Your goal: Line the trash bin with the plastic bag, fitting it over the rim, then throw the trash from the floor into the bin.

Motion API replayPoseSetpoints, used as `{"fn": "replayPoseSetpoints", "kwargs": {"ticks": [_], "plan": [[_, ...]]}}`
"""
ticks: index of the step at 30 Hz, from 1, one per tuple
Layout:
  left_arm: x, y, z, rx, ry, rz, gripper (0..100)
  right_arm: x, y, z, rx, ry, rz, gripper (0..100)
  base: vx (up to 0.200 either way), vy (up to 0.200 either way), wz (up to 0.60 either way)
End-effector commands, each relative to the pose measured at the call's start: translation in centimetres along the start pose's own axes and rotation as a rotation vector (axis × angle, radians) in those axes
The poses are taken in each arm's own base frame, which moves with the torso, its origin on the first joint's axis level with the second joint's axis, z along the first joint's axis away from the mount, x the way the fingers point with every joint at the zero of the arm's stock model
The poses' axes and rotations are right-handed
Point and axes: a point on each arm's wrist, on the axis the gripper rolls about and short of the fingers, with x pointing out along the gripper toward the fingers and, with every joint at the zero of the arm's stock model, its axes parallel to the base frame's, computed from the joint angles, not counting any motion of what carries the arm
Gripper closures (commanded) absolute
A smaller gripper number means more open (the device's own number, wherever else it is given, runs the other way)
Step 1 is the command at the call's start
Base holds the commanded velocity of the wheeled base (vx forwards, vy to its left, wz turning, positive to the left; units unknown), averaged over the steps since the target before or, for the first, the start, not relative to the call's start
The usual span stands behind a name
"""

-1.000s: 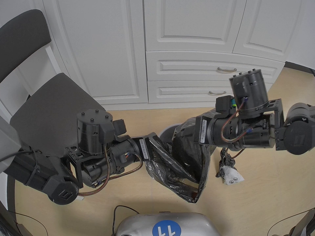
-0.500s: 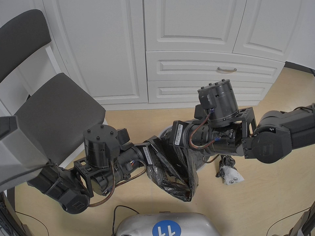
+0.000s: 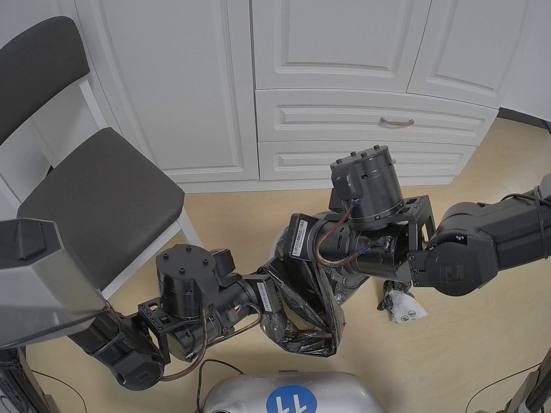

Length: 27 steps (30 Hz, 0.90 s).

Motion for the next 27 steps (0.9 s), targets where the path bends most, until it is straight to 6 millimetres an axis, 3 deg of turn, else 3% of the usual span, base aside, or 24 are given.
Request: {"fn": "replayPoseSetpoints", "kwargs": {"ticks": [1,3,4,22,27], "plan": [[0.4,0.3,-0.6,0.001,0.013,0.006,100,0.1,0.0,0.0,0.002,0.001,0.001,100,0.000,0.000,0.00],[0.5,0.3,-0.7,0.000,0.001,0.001,100,0.1,0.0,0.0,0.005,0.001,0.001,100,0.000,0.000,0.00],[0.5,0.3,-0.8,-0.001,-0.001,0.000,0,0.1,0.1,0.0,0.006,-0.001,0.002,100,0.000,0.000,0.00],[-1.0,1.0,-2.1,0.010,0.024,-0.068,0,-0.1,0.1,0.1,0.006,-0.004,0.005,100,0.000,0.000,0.00],[-2.7,0.6,-4.3,0.050,0.099,-0.227,0,0.0,0.1,0.0,0.006,-0.002,0.003,100,0.000,0.000,0.00]]}}
